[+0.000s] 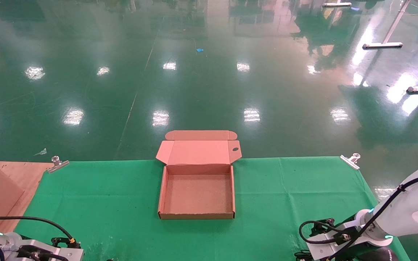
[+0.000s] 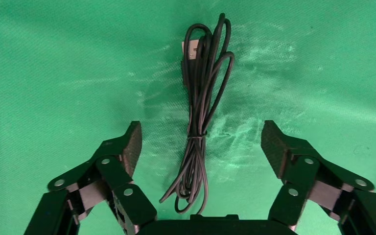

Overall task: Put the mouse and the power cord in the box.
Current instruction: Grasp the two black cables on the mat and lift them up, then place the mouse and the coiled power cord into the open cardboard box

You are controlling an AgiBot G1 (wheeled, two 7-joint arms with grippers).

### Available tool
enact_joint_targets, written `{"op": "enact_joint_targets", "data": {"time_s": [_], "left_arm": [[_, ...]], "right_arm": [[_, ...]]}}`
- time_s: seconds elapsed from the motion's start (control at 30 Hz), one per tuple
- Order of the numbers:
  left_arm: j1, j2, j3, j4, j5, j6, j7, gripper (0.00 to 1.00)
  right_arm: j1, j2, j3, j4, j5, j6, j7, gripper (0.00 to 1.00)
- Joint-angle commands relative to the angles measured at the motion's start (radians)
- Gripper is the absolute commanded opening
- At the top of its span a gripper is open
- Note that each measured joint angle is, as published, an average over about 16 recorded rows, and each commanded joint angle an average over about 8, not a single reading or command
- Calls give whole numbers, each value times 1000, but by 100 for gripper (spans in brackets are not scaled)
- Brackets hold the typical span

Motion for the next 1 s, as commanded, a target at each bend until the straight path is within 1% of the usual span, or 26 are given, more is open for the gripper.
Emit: {"op": "enact_joint_targets", "data": {"time_s": [0.03, 0.57, 1.0], "left_arm": [[-1, 1, 0, 5, 0, 0, 3, 0], [-2, 8, 3, 16, -1, 3, 22, 0], [12, -8, -2, -16, -15, 25, 18, 0]], "right_arm": [[0, -2, 0, -5, 0, 2, -2, 0], [11, 2, 4, -20, 5, -7, -15, 0], [22, 5, 6, -25, 9, -38, -24, 0]]}}
